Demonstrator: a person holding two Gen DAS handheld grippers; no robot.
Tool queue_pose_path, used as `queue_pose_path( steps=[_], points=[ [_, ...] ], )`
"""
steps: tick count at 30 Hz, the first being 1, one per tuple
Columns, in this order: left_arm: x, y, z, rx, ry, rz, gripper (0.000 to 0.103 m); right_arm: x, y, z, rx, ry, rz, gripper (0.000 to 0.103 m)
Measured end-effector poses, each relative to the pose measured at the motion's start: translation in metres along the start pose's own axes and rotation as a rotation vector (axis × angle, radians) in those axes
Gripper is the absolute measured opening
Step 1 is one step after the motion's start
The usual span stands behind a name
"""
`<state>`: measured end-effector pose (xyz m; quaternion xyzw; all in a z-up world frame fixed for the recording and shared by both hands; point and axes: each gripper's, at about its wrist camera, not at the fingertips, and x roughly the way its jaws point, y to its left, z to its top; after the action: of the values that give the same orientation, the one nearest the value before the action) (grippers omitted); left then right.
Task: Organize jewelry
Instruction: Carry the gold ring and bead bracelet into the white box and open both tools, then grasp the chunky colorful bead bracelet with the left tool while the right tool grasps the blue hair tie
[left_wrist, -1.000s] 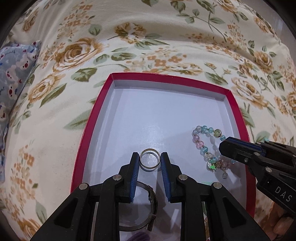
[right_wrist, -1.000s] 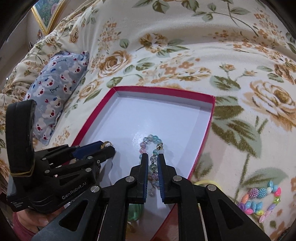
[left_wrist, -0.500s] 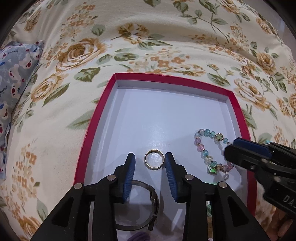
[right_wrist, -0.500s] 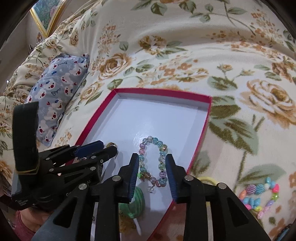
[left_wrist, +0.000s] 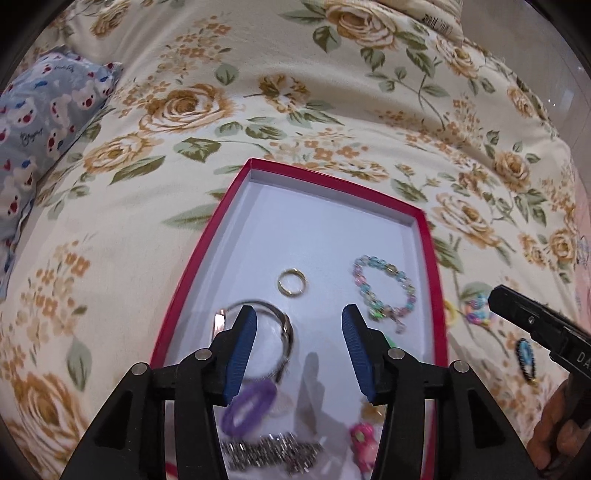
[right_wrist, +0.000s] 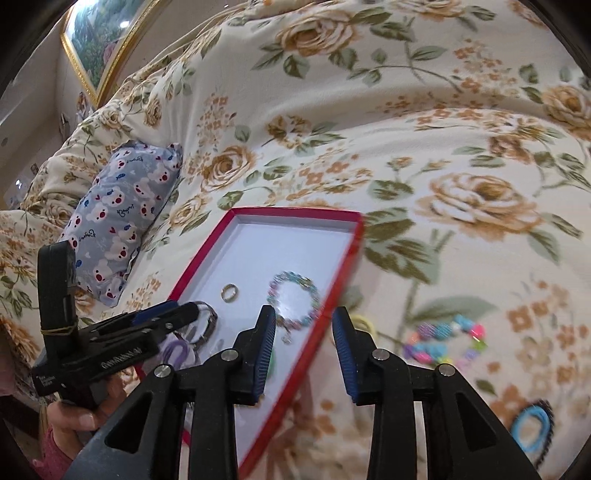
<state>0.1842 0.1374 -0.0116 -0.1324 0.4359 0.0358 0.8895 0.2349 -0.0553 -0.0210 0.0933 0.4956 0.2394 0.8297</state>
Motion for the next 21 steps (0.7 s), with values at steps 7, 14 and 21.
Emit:
queue_pose_path(
  steps=[7,14,21],
  points=[
    [-0.030,-0.011,-0.017,0.015,-0.020,-0.041,0.054,-0.040,-0.025,-0.022,0.024,-0.020,-0.059,0.037],
    [-0.038,-0.025,-0.030,0.049,0.003,-0.077,0.054,-0.076,-0.052,-0.049,0.059,-0.034,-0.127,0.038],
    [-0.043,-0.042,-0.036,0.096,0.014,-0.112,0.054,-0.102,-0.078,-0.073,0.115,-0.041,-0.185,0.038]
  ],
)
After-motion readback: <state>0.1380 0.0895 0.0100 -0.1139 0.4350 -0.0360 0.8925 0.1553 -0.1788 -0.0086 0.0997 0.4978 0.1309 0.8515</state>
